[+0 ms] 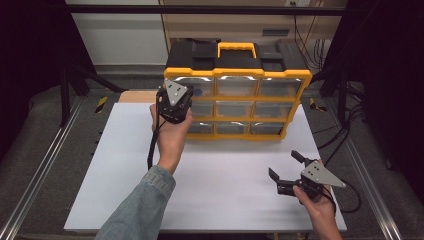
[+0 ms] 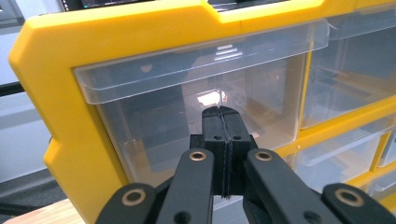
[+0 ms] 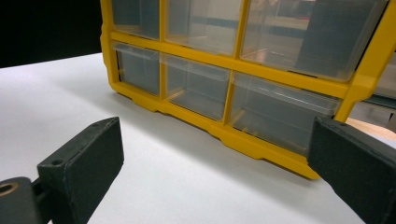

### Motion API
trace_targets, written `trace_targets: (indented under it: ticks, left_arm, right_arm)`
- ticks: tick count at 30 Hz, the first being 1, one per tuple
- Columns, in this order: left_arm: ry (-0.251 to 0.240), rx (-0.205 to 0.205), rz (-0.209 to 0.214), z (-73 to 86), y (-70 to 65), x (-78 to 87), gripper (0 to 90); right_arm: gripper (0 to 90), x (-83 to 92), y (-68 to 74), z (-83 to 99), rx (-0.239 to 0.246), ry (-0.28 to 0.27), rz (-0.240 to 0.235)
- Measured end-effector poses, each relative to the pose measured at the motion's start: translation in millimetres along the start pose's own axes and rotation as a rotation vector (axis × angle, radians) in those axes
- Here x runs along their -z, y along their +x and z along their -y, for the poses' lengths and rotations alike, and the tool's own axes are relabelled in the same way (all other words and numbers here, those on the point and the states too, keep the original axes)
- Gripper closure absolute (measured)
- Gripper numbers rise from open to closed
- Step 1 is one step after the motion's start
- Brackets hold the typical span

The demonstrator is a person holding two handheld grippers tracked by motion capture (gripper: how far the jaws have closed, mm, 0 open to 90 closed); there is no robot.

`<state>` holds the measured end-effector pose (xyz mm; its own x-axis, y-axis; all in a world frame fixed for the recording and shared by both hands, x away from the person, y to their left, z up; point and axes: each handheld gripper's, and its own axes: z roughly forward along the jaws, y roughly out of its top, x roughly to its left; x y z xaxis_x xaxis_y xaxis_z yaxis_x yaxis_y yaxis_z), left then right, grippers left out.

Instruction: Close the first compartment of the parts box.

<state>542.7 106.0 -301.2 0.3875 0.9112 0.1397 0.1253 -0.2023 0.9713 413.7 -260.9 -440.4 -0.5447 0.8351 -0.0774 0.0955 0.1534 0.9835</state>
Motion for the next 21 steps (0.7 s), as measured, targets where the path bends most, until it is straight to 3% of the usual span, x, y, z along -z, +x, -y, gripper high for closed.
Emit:
trace_targets:
  ticks: [9, 14, 18, 21]
  left_arm:
    - [-0.007, -0.016, -0.003, -1.6, 0.9, -2.0, 90.0]
    - [-0.007, -0.012, 0.000, -0.7, 0.0, -2.8, 90.0]
    - [-0.004, 0.020, 0.001, -0.7, -1.0, -3.3, 90.0]
    - [0.004, 0.015, 0.003, 2.1, -1.9, -4.5, 90.0]
  right_arm:
    - [4.3, 1.4, -1.1, -0.1, -0.005, -0.001, 0.004]
    - [4.3, 2.3, -1.9, -0.2, -0.006, -0.001, 0.008]
    - [4.3, 1.8, -2.5, 0.0, -0.016, -0.007, 0.007]
    - [4.3, 0.9, -2.8, 0.9, -0.011, 0.001, 0.007]
